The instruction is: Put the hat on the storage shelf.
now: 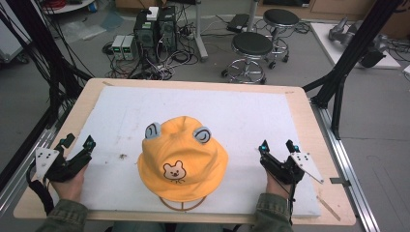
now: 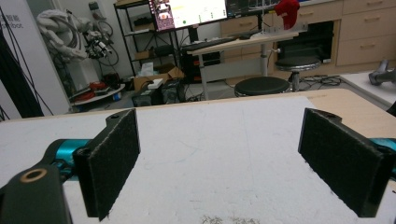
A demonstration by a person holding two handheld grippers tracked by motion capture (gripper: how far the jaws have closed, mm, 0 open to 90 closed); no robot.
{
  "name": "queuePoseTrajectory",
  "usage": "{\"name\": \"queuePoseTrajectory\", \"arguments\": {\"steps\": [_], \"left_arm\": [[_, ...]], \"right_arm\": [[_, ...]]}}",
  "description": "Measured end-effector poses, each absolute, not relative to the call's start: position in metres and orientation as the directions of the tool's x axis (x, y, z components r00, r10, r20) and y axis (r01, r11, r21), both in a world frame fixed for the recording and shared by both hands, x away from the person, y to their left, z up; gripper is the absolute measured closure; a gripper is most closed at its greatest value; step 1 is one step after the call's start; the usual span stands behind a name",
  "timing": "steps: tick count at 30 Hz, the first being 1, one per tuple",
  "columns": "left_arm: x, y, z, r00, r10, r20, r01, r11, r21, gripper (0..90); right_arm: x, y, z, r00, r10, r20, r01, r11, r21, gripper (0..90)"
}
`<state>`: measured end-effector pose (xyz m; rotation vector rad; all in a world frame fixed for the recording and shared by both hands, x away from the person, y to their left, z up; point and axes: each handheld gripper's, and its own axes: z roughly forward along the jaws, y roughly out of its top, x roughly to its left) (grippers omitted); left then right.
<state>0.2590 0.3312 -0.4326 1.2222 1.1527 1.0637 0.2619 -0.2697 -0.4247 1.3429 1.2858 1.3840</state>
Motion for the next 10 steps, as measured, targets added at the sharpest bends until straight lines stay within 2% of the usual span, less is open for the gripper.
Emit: {"name": "queuePoseTrajectory", "arguments": {"steps": [10], "left_arm": [[0.2603,0.3312,-0.4329,0.123,0.99,-0.073,0.014,0.072,0.997,34.4]], "right_arm": [[0.2629,-0.27,-0.4251,-0.118,0.978,0.172,0.105,-0.16,0.981,11.6]]}}
